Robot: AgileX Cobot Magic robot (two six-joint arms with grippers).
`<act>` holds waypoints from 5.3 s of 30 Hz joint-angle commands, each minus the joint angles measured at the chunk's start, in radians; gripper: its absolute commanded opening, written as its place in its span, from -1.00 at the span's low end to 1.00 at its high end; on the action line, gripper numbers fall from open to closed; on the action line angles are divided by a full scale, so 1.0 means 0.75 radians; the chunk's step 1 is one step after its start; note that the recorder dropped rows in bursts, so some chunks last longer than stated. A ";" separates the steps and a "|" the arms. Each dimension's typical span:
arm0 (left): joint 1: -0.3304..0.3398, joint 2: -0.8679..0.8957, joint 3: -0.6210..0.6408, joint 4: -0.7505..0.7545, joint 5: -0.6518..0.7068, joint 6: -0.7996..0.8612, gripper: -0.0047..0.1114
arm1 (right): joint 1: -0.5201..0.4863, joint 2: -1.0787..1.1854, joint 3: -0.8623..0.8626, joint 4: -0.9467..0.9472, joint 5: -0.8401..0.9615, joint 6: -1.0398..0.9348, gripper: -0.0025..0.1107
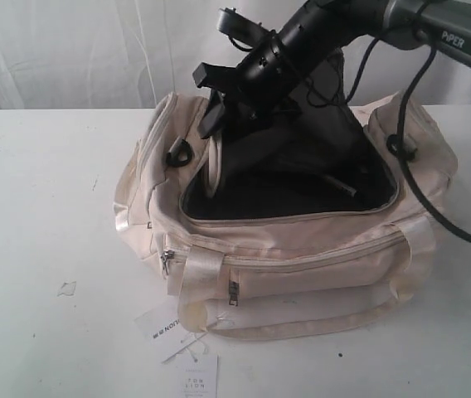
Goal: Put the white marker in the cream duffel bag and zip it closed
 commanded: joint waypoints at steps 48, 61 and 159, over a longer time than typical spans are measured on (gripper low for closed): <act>-0.233 -0.002 0.010 -0.022 -0.056 -0.092 -0.92 | 0.062 -0.266 0.307 -0.275 -0.077 -1.751 -0.24; -0.233 -0.002 0.010 -0.022 -0.049 -0.095 -0.92 | 0.119 -0.252 0.407 -0.459 -0.168 -1.643 -0.85; -0.235 1.225 -1.423 -0.816 0.717 0.481 -0.49 | -0.652 -0.223 0.677 0.711 -0.208 -0.610 -0.96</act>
